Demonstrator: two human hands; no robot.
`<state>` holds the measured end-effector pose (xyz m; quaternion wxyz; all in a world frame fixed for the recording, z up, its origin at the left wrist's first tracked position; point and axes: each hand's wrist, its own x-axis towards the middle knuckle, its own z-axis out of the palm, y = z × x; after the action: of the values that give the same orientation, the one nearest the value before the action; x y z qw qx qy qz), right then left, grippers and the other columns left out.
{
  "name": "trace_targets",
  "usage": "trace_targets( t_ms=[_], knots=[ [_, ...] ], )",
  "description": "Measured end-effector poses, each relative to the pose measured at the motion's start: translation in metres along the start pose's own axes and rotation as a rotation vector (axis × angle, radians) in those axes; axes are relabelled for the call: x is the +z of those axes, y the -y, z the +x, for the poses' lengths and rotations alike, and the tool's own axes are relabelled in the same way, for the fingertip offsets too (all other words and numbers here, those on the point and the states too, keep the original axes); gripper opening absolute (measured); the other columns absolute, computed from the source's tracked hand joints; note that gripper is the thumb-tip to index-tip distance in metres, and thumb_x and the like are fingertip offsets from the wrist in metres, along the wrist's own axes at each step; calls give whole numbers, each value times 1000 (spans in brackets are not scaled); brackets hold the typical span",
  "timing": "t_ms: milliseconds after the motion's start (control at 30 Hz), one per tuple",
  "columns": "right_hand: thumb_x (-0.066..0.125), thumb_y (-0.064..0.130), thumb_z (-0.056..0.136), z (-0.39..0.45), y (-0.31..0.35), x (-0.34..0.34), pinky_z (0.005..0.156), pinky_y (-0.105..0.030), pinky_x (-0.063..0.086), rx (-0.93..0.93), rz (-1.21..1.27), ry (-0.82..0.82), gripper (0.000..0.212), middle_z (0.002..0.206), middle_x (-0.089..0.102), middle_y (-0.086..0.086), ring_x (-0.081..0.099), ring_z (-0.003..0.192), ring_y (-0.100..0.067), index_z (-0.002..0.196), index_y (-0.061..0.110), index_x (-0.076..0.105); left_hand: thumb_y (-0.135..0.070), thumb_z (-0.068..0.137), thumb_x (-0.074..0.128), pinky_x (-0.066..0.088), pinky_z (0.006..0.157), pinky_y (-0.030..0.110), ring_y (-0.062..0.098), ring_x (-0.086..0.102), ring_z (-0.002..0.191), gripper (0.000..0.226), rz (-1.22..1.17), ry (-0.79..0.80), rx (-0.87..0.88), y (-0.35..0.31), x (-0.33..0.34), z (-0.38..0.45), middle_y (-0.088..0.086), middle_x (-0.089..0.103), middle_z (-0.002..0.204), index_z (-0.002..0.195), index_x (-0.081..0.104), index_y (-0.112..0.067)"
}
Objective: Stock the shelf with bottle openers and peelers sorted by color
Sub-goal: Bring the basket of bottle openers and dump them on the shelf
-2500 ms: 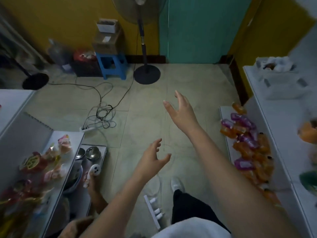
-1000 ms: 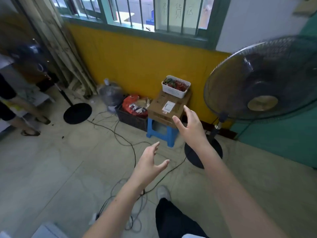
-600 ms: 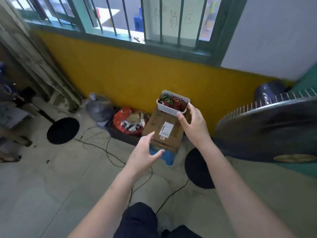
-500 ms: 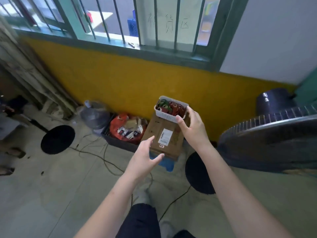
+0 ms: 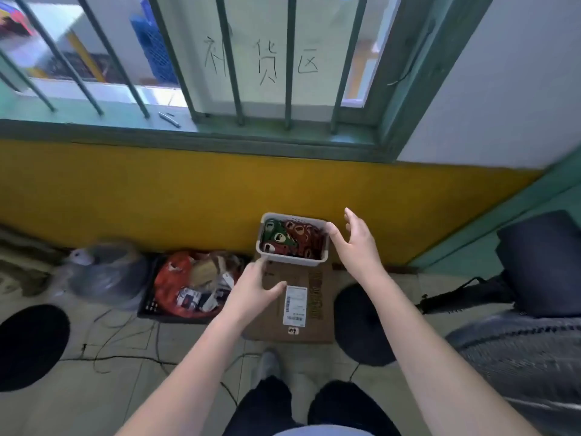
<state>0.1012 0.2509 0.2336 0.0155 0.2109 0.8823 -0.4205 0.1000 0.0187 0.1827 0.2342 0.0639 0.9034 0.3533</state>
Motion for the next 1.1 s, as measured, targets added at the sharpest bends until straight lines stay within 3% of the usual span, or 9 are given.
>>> trace_targets(
  t_ms=[200,300,500,633,733,833,933,1033,1100],
  knots=[
    [45,62,95,45,-39,37,117,-46,32,154,-8,38,78,160,29,-2,31,146,-21,156,21,23,-47,87,69,43,102,33,20,47,132,75,3,67,-98,24,3,74,3,48,147,149,36,-22],
    [48,56,97,76,-65,59,117,-38,27,200,18,48,72,160,31,-2,29,146,-20,155,21,25,-41,88,70,45,95,32,22,51,128,67,3,93,-115,42,18,109,3,52,142,145,40,-23],
    [49,61,94,148,-142,129,116,-40,35,202,37,122,73,156,37,0,37,142,-20,153,24,29,-72,79,57,49,98,48,29,50,128,78,-19,1,-154,102,70,193,6,54,138,141,42,-26],
    [65,43,93,181,-197,170,101,-13,25,187,28,111,80,153,34,-9,33,140,-20,153,12,24,-55,86,66,35,107,34,30,29,141,92,-73,-153,-169,123,103,228,15,32,153,154,21,-12],
    [69,54,85,200,-226,194,107,-21,32,202,65,131,95,153,35,-7,36,140,-20,155,13,19,-49,86,70,23,113,24,19,19,148,101,-165,-145,-136,146,120,250,5,17,162,158,8,-16],
    [72,51,84,208,-241,205,108,-19,35,221,162,137,98,154,38,-2,38,137,-10,157,18,15,-46,84,75,29,117,25,13,25,147,104,-282,-113,-132,157,123,268,-2,21,162,158,7,-20],
    [74,45,85,208,-241,211,109,-16,35,214,274,106,105,155,37,0,36,134,-2,158,21,4,-39,85,76,36,107,12,7,31,141,97,-362,-95,-132,155,117,278,-10,30,156,158,14,-22],
    [77,50,80,204,-233,215,115,-31,37,272,382,79,113,157,36,3,37,140,-9,158,29,0,-36,85,76,42,89,0,6,36,135,94,-454,-96,-192,146,114,280,-7,31,157,157,17,-26],
    [79,56,76,198,-227,215,117,-37,36,285,410,67,116,158,34,4,36,142,-10,158,34,-1,-37,86,76,44,91,4,6,36,136,93,-493,-97,-202,140,110,274,-8,31,158,157,17,-28]
  ],
)
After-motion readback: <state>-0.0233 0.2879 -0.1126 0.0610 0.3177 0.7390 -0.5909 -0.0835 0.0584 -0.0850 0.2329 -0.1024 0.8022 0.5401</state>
